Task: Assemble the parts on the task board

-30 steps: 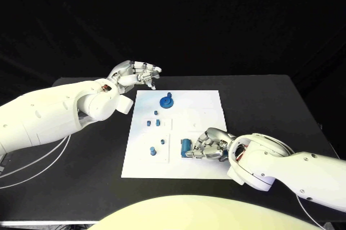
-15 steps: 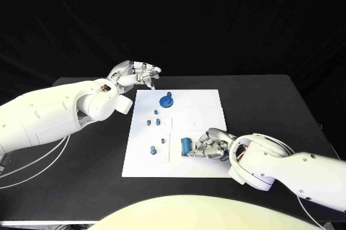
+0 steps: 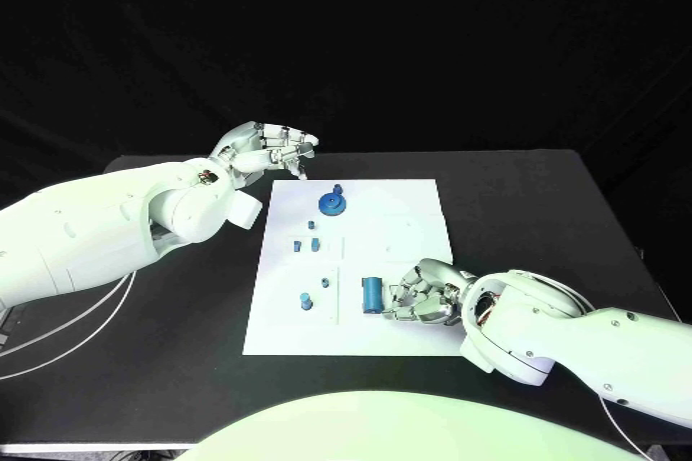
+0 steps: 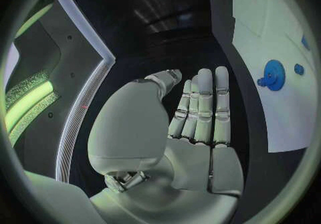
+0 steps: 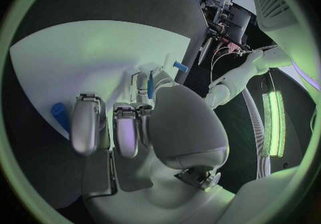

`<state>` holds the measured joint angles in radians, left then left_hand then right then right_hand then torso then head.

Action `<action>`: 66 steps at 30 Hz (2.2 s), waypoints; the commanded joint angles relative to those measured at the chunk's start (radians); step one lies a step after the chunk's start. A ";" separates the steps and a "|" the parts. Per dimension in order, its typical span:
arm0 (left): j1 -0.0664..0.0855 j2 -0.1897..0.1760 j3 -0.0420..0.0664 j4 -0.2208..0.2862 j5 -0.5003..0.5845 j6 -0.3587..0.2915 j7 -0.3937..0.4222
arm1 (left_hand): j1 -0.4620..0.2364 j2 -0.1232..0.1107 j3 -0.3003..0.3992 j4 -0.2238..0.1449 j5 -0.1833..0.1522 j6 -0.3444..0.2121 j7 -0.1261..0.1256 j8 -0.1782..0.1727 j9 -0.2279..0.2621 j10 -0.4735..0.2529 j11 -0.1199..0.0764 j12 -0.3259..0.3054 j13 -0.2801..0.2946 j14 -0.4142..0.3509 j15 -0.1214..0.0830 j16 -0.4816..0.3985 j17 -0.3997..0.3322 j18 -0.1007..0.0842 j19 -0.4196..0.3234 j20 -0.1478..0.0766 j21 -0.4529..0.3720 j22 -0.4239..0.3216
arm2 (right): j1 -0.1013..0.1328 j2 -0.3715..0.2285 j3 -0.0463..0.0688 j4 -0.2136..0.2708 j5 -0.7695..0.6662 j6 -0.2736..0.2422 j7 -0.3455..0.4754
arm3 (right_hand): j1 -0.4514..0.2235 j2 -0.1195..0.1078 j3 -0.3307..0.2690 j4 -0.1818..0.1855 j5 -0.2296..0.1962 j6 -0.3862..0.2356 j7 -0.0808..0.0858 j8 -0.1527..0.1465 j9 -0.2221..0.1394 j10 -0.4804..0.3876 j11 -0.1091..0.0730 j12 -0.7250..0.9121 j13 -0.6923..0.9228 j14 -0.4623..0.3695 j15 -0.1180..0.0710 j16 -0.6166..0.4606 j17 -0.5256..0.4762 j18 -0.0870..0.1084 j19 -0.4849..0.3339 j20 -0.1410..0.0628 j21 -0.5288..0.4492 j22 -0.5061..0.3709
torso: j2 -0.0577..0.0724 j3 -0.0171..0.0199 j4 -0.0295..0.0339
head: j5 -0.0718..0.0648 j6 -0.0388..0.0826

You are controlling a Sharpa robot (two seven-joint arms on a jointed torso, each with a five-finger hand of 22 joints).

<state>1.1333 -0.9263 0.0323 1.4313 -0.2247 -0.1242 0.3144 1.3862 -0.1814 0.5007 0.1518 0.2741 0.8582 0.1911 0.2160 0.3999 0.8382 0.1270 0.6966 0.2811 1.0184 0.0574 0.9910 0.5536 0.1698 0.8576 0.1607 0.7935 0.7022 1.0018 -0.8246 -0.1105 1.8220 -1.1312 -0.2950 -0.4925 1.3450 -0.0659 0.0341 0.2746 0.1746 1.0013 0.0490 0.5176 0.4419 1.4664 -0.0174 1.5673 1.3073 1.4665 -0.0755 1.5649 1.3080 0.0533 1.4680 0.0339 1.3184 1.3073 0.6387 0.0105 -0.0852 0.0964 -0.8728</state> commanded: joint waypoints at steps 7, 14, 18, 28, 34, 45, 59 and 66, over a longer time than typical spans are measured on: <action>0.001 0.001 0.000 0.002 -0.005 0.014 0.001 | 0.002 0.004 0.000 0.007 0.002 -0.007 0.003 0.000 -0.001 -0.007 0.000 0.002 -0.002 -0.005 0.003 0.001 0.001 0.013 0.007 0.001 -0.006 -0.002 | -0.003 -0.022 0.000 0.025 -0.018 -0.042 0.028 | 0.000 -0.007 0.007 0.003 -0.005 0.011 0.001 -0.006 -0.002 0.104 -0.004 0.003 0.263 0.101 -0.006 0.000 0.245 -0.010 0.042 -0.005 0.002 0.206 | -0.001 0.0005 0.0014 | -0.001 0.000; 0.001 0.001 -0.001 0.003 -0.003 0.016 0.005 | 0.002 0.004 0.000 0.008 0.002 -0.007 0.003 0.001 -0.001 -0.007 0.000 0.003 -0.002 -0.005 0.003 0.001 0.001 0.014 0.008 0.001 -0.007 -0.002 | 0.021 -0.114 0.003 0.077 -0.001 -0.127 0.078 | -0.008 -0.042 0.018 0.013 -0.006 -0.055 0.040 -0.065 -0.023 0.099 0.029 -0.005 0.256 0.096 0.020 -0.007 0.224 -0.003 0.028 0.011 -0.048 0.194 | -0.004 -0.0014 -0.0012 | -0.015 0.000; 0.001 -0.003 -0.002 0.005 0.001 0.015 0.009 | 0.000 0.003 -0.002 0.010 0.001 -0.007 0.003 0.001 -0.001 -0.007 0.000 0.003 -0.002 -0.005 0.003 0.001 0.001 0.013 0.009 0.001 -0.008 -0.003 | 0.033 -0.177 0.003 0.092 -0.029 -0.155 0.090 | -0.011 -0.053 0.019 0.014 -0.006 -0.066 0.048 -0.077 -0.025 0.097 0.036 -0.008 0.254 0.097 0.026 -0.007 0.226 -0.003 0.028 0.017 -0.047 0.194 | -0.004 -0.0020 -0.0057 | -0.019 0.001; 0.000 -0.014 -0.013 0.019 0.025 0.016 0.018 | -0.003 0.001 -0.006 0.015 0.001 -0.007 0.003 0.001 -0.001 -0.007 0.001 0.003 -0.002 -0.005 0.003 0.001 0.001 0.013 0.010 0.001 -0.011 -0.006 | 0.029 -0.270 0.003 0.096 -0.142 -0.181 0.085 | -0.014 -0.067 0.018 0.015 -0.006 -0.068 0.052 -0.083 -0.025 0.088 0.040 -0.021 0.242 0.096 0.030 -0.008 0.222 -0.001 0.025 0.022 -0.055 0.192 | -0.011 0.0018 -0.0134 | -0.029 0.000; -0.001 -0.014 -0.016 0.019 0.028 0.018 0.020 | -0.004 0.000 -0.007 0.016 0.001 -0.008 0.003 0.001 -0.001 -0.007 0.001 0.004 -0.003 -0.005 0.003 0.002 0.001 0.013 0.011 0.001 -0.012 -0.006 | -0.002 -0.280 0.002 0.088 -0.218 -0.184 0.055 | -0.034 -0.076 0.017 0.019 -0.005 -0.054 0.050 -0.079 -0.021 0.084 0.040 -0.027 0.238 0.096 0.031 -0.008 0.222 0.000 0.025 0.026 -0.056 0.192 | -0.011 0.0014 -0.0141 | -0.029 0.000; -0.002 -0.012 -0.017 0.018 0.027 0.020 0.021 | -0.005 -0.001 -0.008 0.018 0.001 -0.008 0.003 0.001 -0.001 -0.007 0.000 0.004 -0.003 -0.005 0.003 0.002 0.002 0.013 0.011 0.002 -0.014 -0.007 | -0.042 -0.234 0.002 0.048 -0.263 -0.173 0.011 | -0.087 -0.081 0.022 0.020 -0.003 -0.021 0.036 -0.057 0.000 0.080 0.028 -0.032 0.234 0.096 0.023 -0.009 0.221 0.000 0.025 0.023 -0.056 0.192 | -0.009 0.0002 -0.0111 | -0.032 0.000; -0.002 -0.012 -0.017 0.017 0.023 0.023 0.018 | -0.004 -0.001 -0.008 0.017 0.001 -0.008 0.002 0.001 -0.001 -0.007 0.000 0.004 -0.003 -0.005 0.003 0.002 0.002 0.013 0.011 0.002 -0.014 -0.008 | -0.056 -0.201 0.002 0.005 -0.298 -0.124 -0.023 | -0.086 -0.081 0.033 0.018 -0.003 -0.008 0.028 -0.042 0.015 0.080 0.021 -0.033 0.233 0.096 0.018 -0.009 0.223 0.000 0.026 0.018 -0.055 0.193 | -0.008 0.0013 -0.0125 | -0.034 0.000; -0.002 -0.012 -0.017 0.017 0.021 0.027 0.015 | -0.004 -0.001 -0.008 0.017 0.001 -0.008 0.002 0.001 -0.001 -0.007 0.000 0.004 -0.003 -0.005 0.003 0.002 0.002 0.013 0.011 0.002 -0.014 -0.008 | -0.062 -0.187 0.002 -0.004 -0.312 -0.082 -0.036 | -0.073 -0.085 0.041 0.017 -0.003 -0.003 0.022 -0.032 0.027 0.081 0.016 -0.032 0.234 0.096 0.013 -0.008 0.225 0.000 0.027 0.015 -0.052 0.193 | -0.008 0.0008 -0.0098 | -0.033 0.000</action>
<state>1.1310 -0.9393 0.0151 1.4466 -0.2046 -0.1168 0.3202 1.3863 -0.1814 0.4926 0.1658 0.2741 0.8547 0.1946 0.2160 0.3999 0.8382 0.1270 0.6966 0.2794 1.0184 0.0574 0.9910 0.5542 0.1698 0.8613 0.1643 0.7850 0.6956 0.9466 -1.0167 -0.1041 1.8185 -1.4166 -0.4378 -0.5120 1.2658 -0.1473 0.0691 0.2916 0.1742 0.9943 0.0743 0.4830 0.4698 1.4664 0.0067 1.5402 1.3076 1.4665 -0.0536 1.5610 1.3074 0.0533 1.4661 0.0506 1.2643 1.3075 0.6301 0.0116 -0.0964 0.0626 -0.8727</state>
